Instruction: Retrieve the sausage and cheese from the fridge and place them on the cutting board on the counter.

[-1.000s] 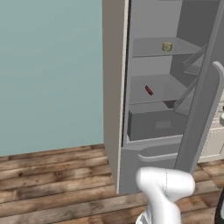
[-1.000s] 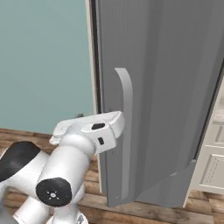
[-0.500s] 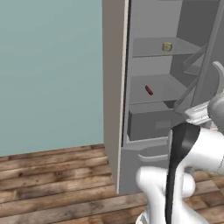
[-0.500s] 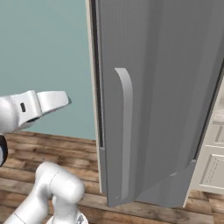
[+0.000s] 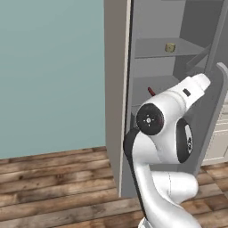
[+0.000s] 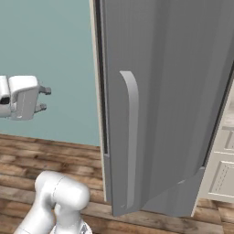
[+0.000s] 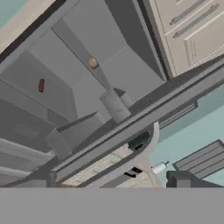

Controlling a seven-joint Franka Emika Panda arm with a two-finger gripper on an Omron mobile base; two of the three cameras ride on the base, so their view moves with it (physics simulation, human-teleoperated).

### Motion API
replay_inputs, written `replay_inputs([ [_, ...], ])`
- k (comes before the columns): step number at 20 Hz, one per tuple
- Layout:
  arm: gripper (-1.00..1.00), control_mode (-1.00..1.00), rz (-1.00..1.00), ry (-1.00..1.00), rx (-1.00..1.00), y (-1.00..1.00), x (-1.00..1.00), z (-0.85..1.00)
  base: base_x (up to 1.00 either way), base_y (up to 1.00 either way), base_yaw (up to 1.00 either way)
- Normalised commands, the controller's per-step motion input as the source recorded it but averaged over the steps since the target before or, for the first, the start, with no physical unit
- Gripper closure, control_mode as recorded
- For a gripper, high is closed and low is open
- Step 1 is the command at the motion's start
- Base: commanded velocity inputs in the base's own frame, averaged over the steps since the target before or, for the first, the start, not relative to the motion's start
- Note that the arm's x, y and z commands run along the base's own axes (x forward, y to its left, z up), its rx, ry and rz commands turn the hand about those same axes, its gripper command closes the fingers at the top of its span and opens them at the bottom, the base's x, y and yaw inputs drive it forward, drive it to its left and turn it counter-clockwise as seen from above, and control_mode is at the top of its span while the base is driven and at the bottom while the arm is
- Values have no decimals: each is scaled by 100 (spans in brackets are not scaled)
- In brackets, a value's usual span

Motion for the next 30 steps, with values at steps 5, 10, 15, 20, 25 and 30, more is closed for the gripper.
replay_inputs([
  [5,-100,-100,-17,0,-18,25,86,-16,0,0,0],
  [10,-100,-100,-11,4,-1,3,74,1,0,0,0],
  [15,-100,-100,-6,8,0,-18,36,2,0,0,0],
  [20,-100,-100,-1,12,0,-39,39,0,0,0,0],
  [25,-100,-100,-4,8,0,-53,49,0,0,0,0],
  [30,-100,-100,-2,1,0,-38,45,-3,0,0,0],
])
